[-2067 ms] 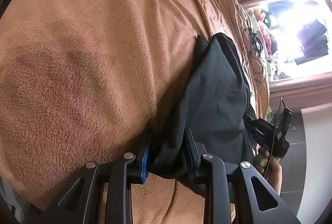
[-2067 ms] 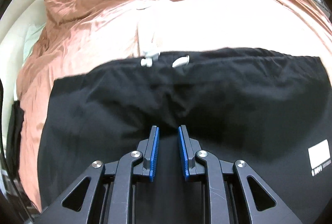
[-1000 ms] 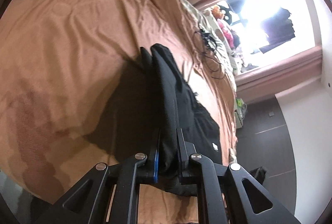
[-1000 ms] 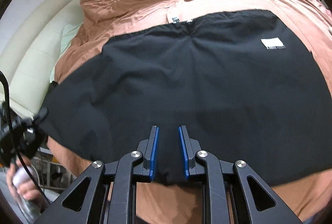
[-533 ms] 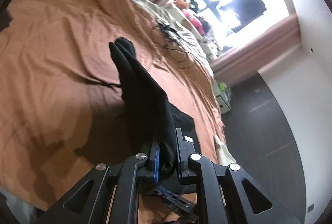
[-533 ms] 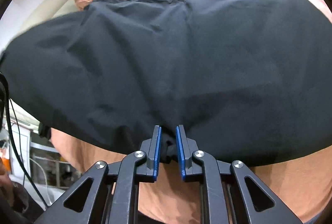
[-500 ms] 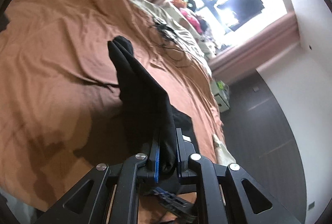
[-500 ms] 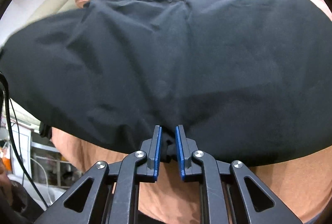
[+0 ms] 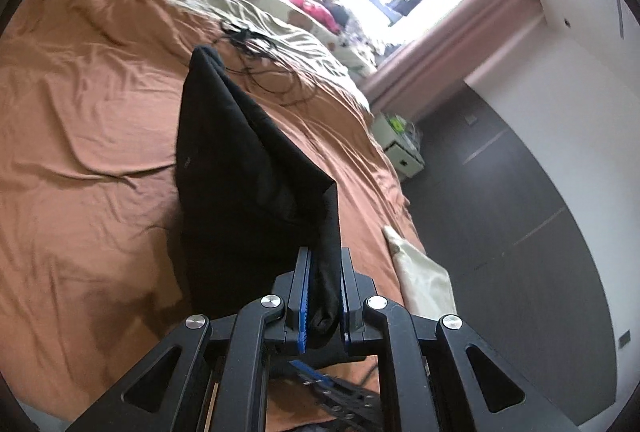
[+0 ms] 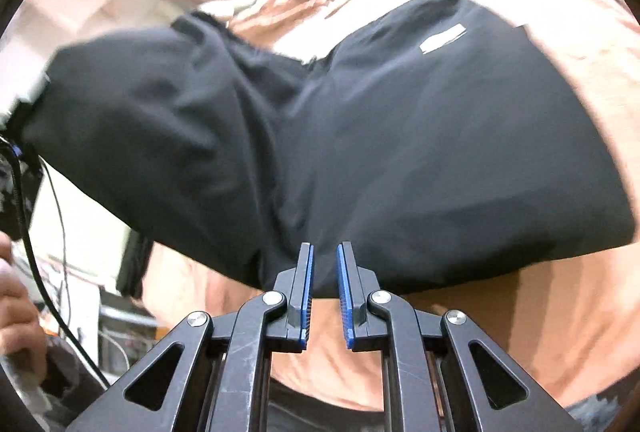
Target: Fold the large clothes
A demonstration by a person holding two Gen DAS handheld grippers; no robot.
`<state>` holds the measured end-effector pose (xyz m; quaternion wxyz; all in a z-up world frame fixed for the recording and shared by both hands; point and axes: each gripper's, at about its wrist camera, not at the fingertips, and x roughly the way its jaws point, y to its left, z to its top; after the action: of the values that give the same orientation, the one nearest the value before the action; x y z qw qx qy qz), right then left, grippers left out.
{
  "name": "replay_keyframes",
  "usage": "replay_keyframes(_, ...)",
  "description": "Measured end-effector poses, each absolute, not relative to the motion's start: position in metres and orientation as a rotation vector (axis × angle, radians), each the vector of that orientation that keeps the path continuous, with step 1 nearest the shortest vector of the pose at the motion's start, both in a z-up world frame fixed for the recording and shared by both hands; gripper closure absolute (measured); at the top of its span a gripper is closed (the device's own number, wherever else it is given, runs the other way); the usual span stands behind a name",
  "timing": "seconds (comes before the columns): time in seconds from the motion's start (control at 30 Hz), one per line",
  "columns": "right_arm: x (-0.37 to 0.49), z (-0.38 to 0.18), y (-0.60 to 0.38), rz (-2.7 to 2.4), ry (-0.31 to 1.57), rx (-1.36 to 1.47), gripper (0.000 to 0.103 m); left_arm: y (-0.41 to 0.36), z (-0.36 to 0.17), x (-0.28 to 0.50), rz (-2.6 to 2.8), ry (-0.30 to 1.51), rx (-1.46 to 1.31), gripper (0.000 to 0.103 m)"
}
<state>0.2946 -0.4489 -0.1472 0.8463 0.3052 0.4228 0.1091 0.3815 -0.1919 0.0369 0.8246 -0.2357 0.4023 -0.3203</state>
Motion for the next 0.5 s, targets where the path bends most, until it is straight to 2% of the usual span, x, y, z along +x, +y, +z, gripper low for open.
replay_keyframes(0.2,0.260,-0.131,-0.508,0.152,0.788,0.721,0.090,-0.248,0.033,0.380,-0.728,0.898,-0.419,0.092)
replay_keyframes(0.43,0.223,-0.130,-0.552,0.059,0.741,0.769,0.089,-0.327,0.005,0.378,-0.801,1.001,-0.348,0.090)
replay_keyframes(0.47,0.221,-0.133,-0.555,0.045,0.745,0.777,0.085,-0.336,0.002,0.377,-0.807,1.015,-0.344,0.083)
replay_keyframes(0.5,0.217,-0.136,-0.561,0.032,0.751,0.788,0.070,-0.349,-0.004,0.377,-0.824,1.045,-0.338,0.074)
